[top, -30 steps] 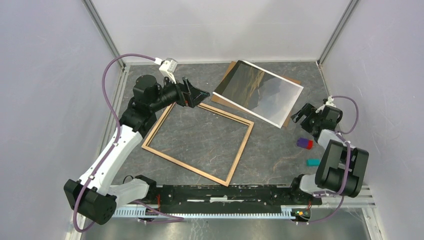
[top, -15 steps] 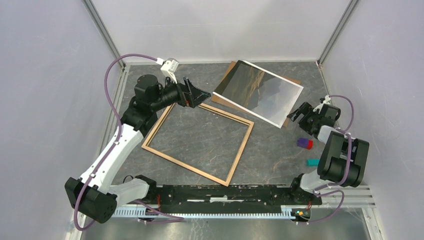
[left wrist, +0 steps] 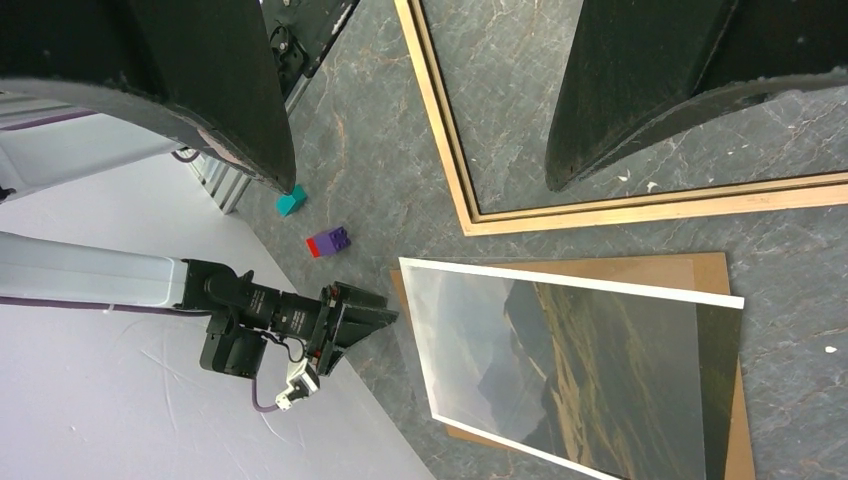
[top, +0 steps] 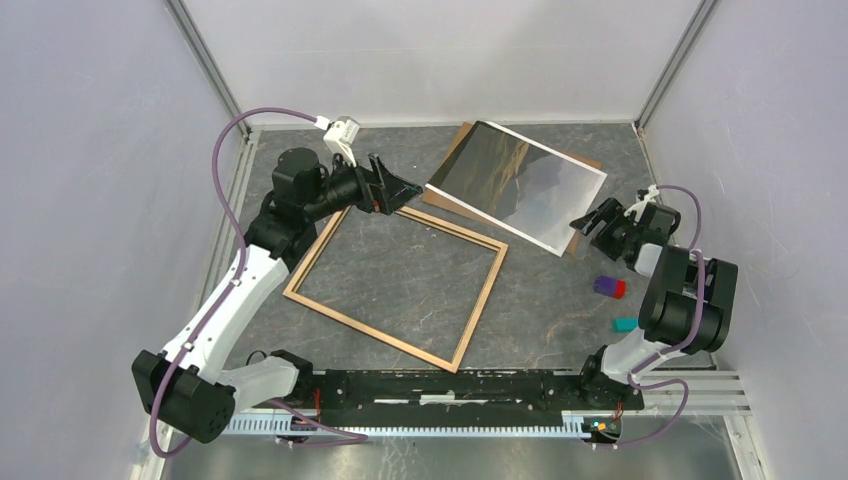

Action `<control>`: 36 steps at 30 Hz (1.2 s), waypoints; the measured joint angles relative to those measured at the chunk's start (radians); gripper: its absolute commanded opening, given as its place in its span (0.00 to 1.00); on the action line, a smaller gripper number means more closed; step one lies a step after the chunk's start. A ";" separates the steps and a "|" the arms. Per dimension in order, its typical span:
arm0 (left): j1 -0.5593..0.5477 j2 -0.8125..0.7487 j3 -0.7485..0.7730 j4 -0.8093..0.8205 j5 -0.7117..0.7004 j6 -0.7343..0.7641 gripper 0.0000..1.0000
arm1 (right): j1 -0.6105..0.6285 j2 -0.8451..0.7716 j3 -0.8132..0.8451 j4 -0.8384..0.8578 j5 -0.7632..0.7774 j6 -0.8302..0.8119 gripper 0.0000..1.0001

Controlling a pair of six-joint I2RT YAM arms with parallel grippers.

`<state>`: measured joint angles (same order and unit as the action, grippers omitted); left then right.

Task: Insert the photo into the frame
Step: Pick up the photo frame item at the center of the board.

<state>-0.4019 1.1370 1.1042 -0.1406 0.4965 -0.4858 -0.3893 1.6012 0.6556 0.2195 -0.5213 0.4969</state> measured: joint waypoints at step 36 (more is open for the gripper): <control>-0.324 0.789 0.378 0.087 -0.274 -0.155 0.99 | -0.047 0.055 -0.097 0.238 -0.130 0.050 0.74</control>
<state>-0.7261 1.9259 1.4818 -0.0536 0.2226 -0.6411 -0.4366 1.6558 0.5587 0.4580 -0.6510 0.5465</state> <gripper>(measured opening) 0.993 0.736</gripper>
